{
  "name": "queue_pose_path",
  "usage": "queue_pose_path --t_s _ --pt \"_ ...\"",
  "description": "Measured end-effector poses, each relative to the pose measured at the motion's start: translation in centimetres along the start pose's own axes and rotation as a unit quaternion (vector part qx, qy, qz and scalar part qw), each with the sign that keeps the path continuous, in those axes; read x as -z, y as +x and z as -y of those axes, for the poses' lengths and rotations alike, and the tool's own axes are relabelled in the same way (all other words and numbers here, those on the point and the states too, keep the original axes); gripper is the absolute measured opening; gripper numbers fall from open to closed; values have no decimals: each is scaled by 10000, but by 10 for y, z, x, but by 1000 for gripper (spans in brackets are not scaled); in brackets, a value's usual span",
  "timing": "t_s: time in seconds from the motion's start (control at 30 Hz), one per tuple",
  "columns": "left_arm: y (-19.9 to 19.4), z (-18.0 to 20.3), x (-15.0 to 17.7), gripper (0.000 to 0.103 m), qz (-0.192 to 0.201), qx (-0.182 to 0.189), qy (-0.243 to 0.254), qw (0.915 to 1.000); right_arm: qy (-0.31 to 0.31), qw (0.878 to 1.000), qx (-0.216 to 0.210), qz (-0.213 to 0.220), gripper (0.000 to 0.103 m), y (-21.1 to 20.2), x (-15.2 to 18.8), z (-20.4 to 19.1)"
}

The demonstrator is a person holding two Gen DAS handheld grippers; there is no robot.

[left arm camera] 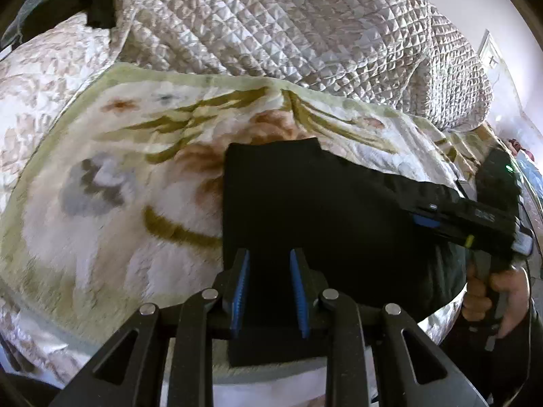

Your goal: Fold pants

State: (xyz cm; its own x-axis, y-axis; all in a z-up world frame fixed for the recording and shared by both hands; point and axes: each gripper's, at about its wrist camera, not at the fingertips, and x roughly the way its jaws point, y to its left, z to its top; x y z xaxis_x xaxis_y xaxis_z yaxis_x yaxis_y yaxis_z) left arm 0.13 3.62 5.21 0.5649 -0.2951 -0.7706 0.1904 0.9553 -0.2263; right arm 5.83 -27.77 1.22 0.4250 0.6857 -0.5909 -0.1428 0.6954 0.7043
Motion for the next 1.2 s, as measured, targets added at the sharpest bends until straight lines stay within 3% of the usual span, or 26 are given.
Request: queue_pose_path --t_s 0.13,0.23,0.33,0.43,0.57,0.63,0.8,0.93,1.0,1.2 --pt "10 3 -3 27 -65 3 18 10000 39 9997 -163 -183 36 21 -24 -2" --pt "10 2 -1 27 -49 -39 29 10000 -310 9978 -278 511 34 -4 -28 -16" --pt "11 -3 0 27 -54 -108 -21 9999 -292 9952 614 710 34 -17 -20 -6" --pt "13 -4 0 27 -62 -143 -48 9999 -337 9940 692 778 34 -32 1 -5" --pt "17 0 3 27 -119 -104 -17 9999 -906 9936 491 459 34 -31 42 -27" --pt "20 2 7 27 -193 -105 9 9998 -1084 9921 613 125 31 -18 58 -28" --pt "13 9 19 27 -231 -202 112 9995 -1309 9864 966 231 31 -31 77 -37" --pt "9 12 29 29 -290 -158 75 9994 -1593 9820 974 266 31 -38 95 -49" --pt "9 14 37 30 -275 -181 122 9994 -1466 9822 1172 118 31 -32 102 -39" --pt "1 17 41 30 -289 -306 122 9990 -1312 9817 1347 290 31 -51 110 -38"
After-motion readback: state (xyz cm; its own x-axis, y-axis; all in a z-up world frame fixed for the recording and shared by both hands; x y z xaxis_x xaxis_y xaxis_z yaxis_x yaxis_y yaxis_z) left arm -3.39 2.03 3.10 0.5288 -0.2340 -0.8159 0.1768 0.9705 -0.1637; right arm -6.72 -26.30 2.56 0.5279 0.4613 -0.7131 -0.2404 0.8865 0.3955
